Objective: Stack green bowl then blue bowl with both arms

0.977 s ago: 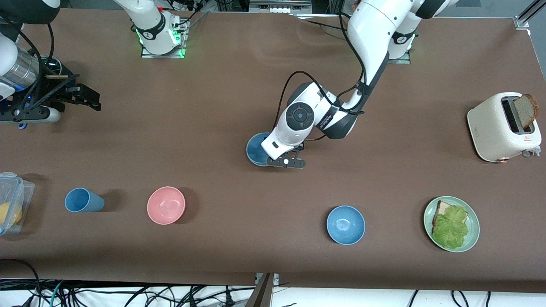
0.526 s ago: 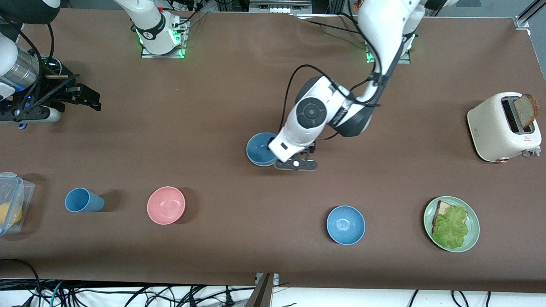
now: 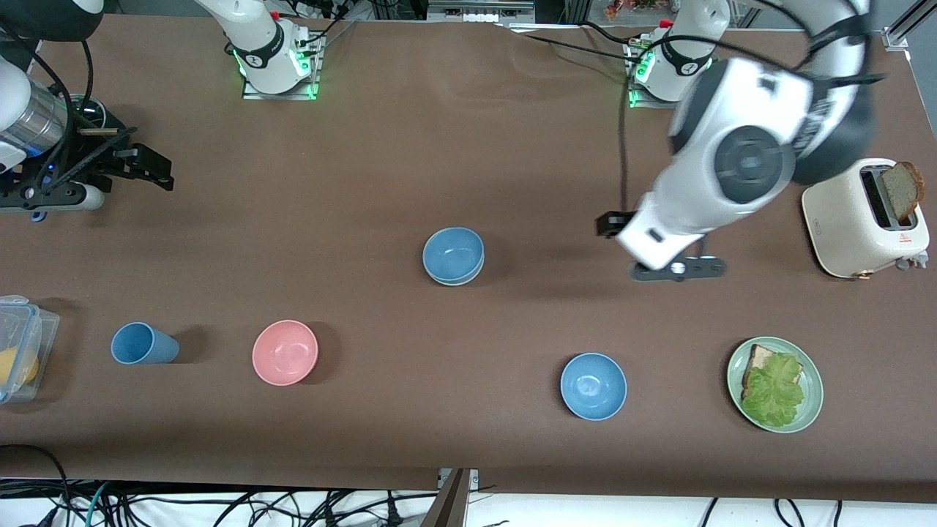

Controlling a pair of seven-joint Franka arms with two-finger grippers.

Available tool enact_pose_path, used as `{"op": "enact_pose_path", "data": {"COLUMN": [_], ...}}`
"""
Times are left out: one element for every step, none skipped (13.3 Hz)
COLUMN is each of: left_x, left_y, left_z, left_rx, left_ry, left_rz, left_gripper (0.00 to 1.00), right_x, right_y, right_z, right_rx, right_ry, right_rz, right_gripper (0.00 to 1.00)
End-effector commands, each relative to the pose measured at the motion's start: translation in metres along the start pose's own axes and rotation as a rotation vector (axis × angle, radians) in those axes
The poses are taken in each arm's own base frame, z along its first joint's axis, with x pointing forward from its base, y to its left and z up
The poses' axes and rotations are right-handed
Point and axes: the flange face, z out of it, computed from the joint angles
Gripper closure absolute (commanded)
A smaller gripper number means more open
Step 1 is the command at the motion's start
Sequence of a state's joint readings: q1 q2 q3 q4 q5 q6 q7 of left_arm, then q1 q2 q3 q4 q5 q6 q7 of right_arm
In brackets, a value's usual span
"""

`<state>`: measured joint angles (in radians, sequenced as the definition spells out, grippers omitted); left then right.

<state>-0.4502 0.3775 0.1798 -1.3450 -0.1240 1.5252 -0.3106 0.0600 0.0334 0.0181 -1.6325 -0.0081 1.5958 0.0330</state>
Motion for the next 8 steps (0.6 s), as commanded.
{"op": "enact_pose_path", "data": {"left_x": [-0.013, -0.021, -0.028, -0.036, -0.048, -0.064, -0.077, -0.088], "left_y": [-0.101, -0.132, -0.156, -0.164, -0.168, -0.177, -0.178, -0.179], "left_z": [-0.036, -0.044, -0.047, -0.048, -0.050, -0.046, -0.043, -0.042], "left_rx": [-0.067, -0.073, -0.034, -0.002, 0.000, -0.008, -0.001, 0.011], "left_ry": [0.017, 0.028, 0.032, 0.033, 0.034, 0.034, 0.076, 0.141], "left_rz": [0.056, 0.073, 0.066, 0.063, 0.067, 0.053, 0.045, 0.038], "left_gripper": [0.00, 0.00, 0.00, 0.00, 0.00, 0.00, 0.00, 0.00], "right_x": [0.001, 0.001, 0.001, 0.000, 0.001, 0.001, 0.001, 0.001], "right_y": [0.000, 0.002, 0.002, 0.001, 0.001, 0.001, 0.000, 0.001], "right_z": [-0.005, -0.005, -0.005, -0.005, -0.005, -0.005, -0.005, -0.004], "right_rx": [0.016, 0.016, 0.016, 0.016, 0.016, 0.016, 0.016, 0.016], "right_ry": [-0.002, -0.002, -0.002, -0.002, -0.004, -0.004, -0.004, -0.005], "right_rz": [-0.013, -0.010, -0.010, -0.011, -0.011, -0.011, -0.013, -0.011], "right_gripper": [0.01, 0.01, 0.01, 0.01, 0.01, 0.01, 0.01, 0.01]}}
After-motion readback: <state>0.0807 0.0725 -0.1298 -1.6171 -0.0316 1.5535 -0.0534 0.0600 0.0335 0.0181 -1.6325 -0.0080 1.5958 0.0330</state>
